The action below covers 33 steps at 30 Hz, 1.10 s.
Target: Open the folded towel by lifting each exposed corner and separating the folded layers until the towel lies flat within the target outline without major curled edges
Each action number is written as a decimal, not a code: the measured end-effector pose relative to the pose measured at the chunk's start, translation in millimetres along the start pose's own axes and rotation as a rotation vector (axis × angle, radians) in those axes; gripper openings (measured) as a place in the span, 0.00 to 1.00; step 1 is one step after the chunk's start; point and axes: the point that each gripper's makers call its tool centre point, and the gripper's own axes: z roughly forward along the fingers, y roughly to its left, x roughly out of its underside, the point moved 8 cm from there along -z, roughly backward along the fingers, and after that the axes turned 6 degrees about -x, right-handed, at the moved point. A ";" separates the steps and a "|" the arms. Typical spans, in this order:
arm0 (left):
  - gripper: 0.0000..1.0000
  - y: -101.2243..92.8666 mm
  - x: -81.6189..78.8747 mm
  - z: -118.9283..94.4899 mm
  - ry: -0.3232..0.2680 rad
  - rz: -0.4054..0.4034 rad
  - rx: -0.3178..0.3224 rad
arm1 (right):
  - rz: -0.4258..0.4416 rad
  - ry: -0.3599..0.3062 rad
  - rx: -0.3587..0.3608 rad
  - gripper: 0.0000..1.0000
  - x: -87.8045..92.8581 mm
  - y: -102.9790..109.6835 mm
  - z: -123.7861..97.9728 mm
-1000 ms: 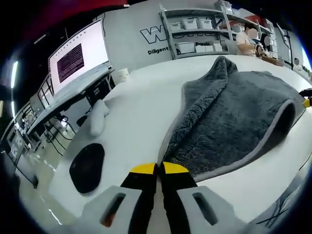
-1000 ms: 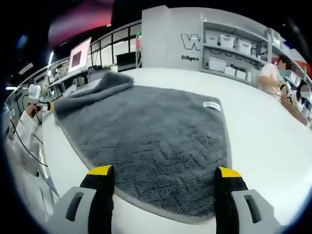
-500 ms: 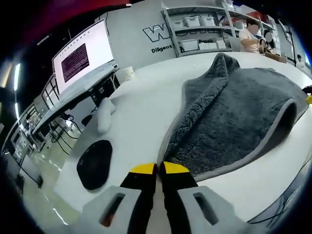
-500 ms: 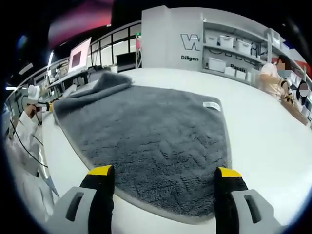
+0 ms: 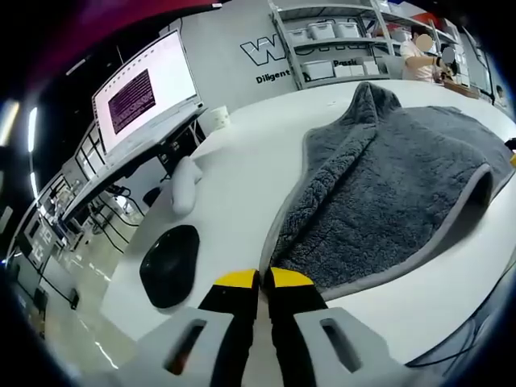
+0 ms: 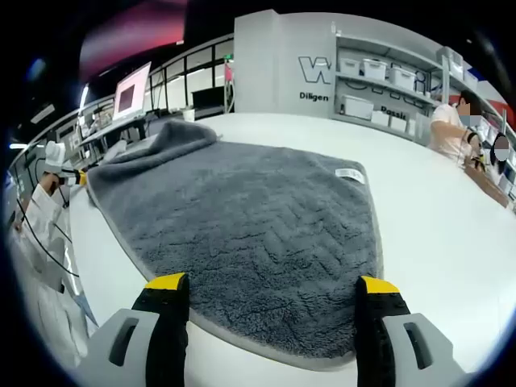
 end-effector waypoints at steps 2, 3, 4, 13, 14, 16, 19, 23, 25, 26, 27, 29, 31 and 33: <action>0.04 1.3 0.6 -0.6 0.004 0.003 -0.006 | 0.000 -0.001 -0.001 0.83 0.2 -0.1 0.0; 0.04 1.7 0.9 -0.9 0.006 0.005 -0.009 | -0.001 -0.001 -0.001 0.83 0.3 -0.2 0.0; 0.04 2.5 1.2 -1.2 0.007 0.006 -0.011 | -0.001 -0.001 -0.001 0.83 0.3 -0.3 0.0; 0.04 8.8 5.5 -3.5 0.020 0.002 -0.036 | -0.001 -0.002 -0.001 0.83 0.6 -0.5 0.0; 0.04 9.2 5.9 -3.6 0.021 0.002 -0.038 | -0.001 -0.001 -0.001 0.83 0.7 -0.4 -0.1; 0.04 9.4 6.2 -3.7 0.020 0.002 -0.038 | -0.001 -0.001 -0.001 0.83 0.7 -0.3 -0.1; 0.05 9.2 6.4 -3.6 0.021 0.002 -0.036 | -0.001 0.001 -0.001 0.83 0.7 -0.2 -0.1; 0.13 8.0 2.1 -6.9 -0.013 -0.045 0.015 | 0.000 0.002 -0.001 0.83 0.6 -0.2 -0.1; 0.20 9.5 -3.0 -10.7 -0.054 -0.052 0.028 | -0.001 0.002 -0.001 0.83 0.6 -0.2 -0.1; 0.24 9.2 -5.3 -12.6 -0.069 -0.069 0.042 | -0.001 0.002 -0.001 0.83 0.6 -0.1 -0.2; 0.26 8.8 -6.7 -13.6 -0.077 -0.081 0.055 | -0.001 0.002 -0.002 0.83 0.7 -0.1 -0.2; 0.30 7.7 -13.6 -19.5 -0.122 -0.153 0.125 | -0.002 0.002 -0.003 0.83 0.7 -0.2 -0.4; 0.33 7.5 -18.6 -22.7 -0.158 -0.186 0.170 | -0.002 0.003 -0.002 0.83 0.6 -0.2 -0.5; 0.35 6.4 -26.9 -25.4 -0.217 -0.255 0.242 | -0.002 0.003 -0.002 0.83 0.5 -0.2 -0.6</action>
